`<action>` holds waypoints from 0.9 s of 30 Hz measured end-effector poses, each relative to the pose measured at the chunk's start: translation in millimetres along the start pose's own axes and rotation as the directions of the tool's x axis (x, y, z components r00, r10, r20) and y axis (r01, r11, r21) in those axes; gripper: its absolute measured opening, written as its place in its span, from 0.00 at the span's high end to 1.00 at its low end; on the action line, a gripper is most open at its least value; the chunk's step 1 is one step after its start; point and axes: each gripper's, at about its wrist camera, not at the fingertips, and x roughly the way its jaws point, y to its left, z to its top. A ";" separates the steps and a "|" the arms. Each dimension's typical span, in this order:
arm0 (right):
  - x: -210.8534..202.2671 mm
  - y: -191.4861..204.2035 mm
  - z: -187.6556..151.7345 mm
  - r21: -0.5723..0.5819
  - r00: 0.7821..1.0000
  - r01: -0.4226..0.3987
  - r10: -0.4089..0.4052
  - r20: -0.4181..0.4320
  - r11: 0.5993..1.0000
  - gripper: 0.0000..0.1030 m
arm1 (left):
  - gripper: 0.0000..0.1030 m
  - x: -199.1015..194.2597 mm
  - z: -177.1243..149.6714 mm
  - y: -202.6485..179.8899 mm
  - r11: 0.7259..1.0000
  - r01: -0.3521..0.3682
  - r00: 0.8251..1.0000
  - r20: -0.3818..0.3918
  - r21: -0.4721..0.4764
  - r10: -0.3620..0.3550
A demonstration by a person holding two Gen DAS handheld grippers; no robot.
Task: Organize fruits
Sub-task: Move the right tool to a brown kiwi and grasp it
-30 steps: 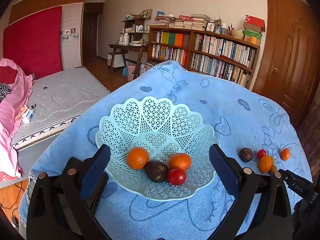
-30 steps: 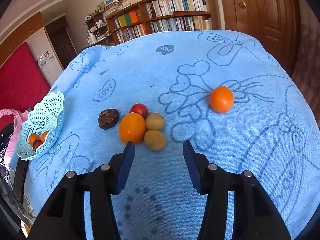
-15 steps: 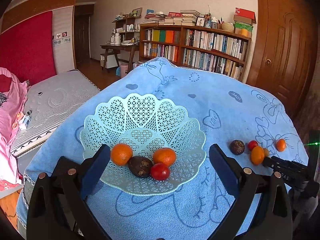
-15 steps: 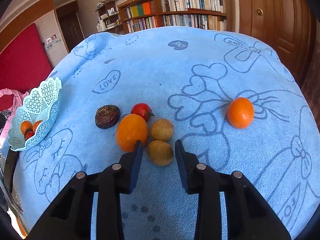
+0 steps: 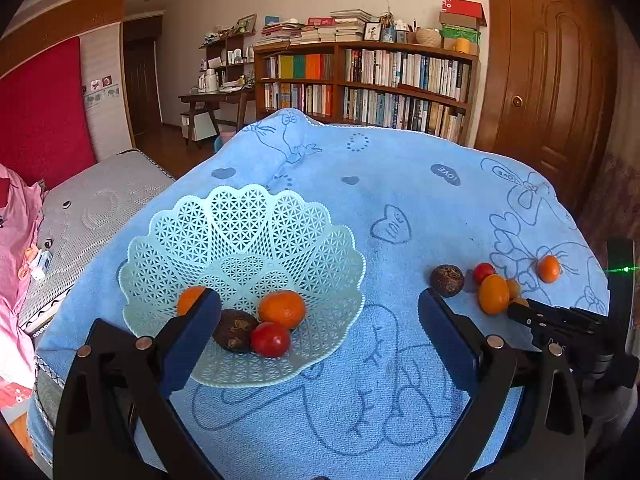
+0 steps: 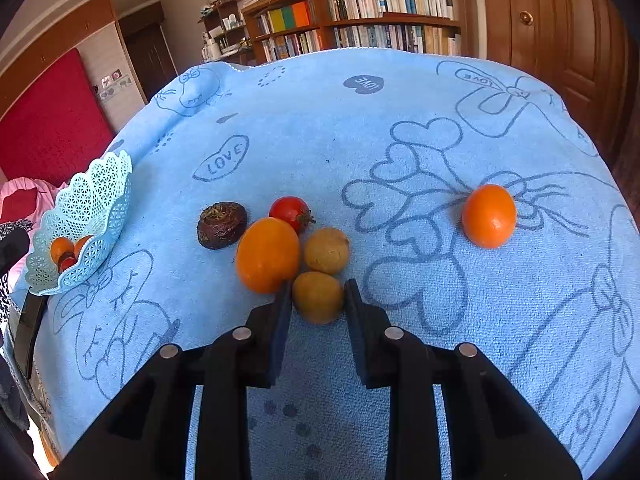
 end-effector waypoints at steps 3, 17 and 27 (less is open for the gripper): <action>-9.6 -2.9 -1.6 -0.003 1.000 0.012 -0.012 0.023 1.000 0.74 | 0.03 2.6 0.0 -14.0 0.999 0.018 1.000 -0.010 0.031 -0.018; -26.6 -44.5 -8.6 0.089 0.996 0.048 -0.054 0.066 0.995 0.74 | 0.03 32.9 -2.5 -76.3 0.983 0.132 0.989 -0.084 0.126 -0.122; -24.6 -49.8 -10.5 0.122 0.997 0.013 -0.022 0.070 0.992 0.73 | 0.17 64.8 -2.2 -114.6 0.957 0.244 0.960 -0.175 0.156 -0.216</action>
